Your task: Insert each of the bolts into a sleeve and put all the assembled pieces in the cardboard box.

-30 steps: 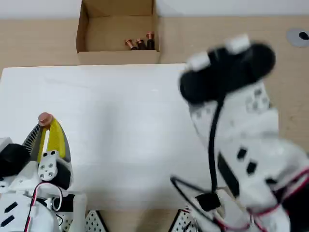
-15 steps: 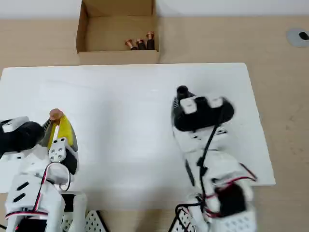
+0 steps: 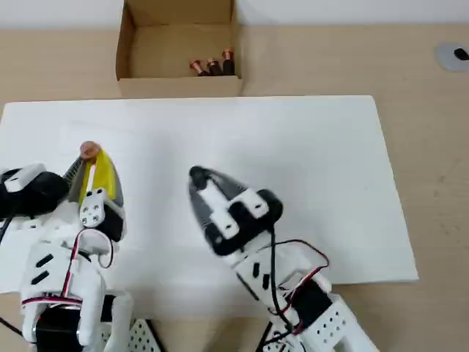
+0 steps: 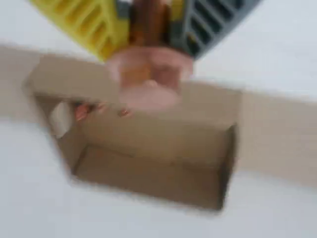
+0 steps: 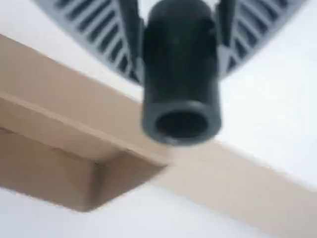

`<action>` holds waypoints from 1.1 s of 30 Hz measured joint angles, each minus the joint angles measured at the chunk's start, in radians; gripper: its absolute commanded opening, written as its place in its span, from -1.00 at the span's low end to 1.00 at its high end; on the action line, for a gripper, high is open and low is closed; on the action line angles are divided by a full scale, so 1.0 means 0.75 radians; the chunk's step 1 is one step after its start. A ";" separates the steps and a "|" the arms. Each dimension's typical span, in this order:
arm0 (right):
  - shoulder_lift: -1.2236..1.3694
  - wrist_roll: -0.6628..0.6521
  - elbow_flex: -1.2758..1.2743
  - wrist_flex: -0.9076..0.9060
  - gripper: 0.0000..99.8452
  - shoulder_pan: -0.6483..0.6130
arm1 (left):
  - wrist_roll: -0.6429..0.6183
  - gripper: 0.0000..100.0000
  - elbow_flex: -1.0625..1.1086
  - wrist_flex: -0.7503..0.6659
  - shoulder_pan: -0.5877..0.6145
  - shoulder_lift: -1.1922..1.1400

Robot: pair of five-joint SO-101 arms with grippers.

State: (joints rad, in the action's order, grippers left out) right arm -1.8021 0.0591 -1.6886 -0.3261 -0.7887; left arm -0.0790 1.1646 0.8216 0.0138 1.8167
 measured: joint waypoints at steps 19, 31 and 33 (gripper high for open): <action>0.000 0.149 0.000 -0.104 -0.98 -0.180 | 0.043 -0.99 -0.047 -0.158 -0.378 -0.012; 0.000 0.198 0.000 -0.205 -0.98 -0.180 | 0.002 -0.99 -0.227 0.147 -0.675 -0.002; 0.000 0.198 0.000 -0.205 -0.98 -0.180 | 0.002 -0.99 -0.250 0.182 -0.681 -0.002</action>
State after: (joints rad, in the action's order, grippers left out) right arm -1.8021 0.2079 -1.6886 -0.4795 -0.9237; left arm -0.0775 0.9774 0.9582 -0.4971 1.8151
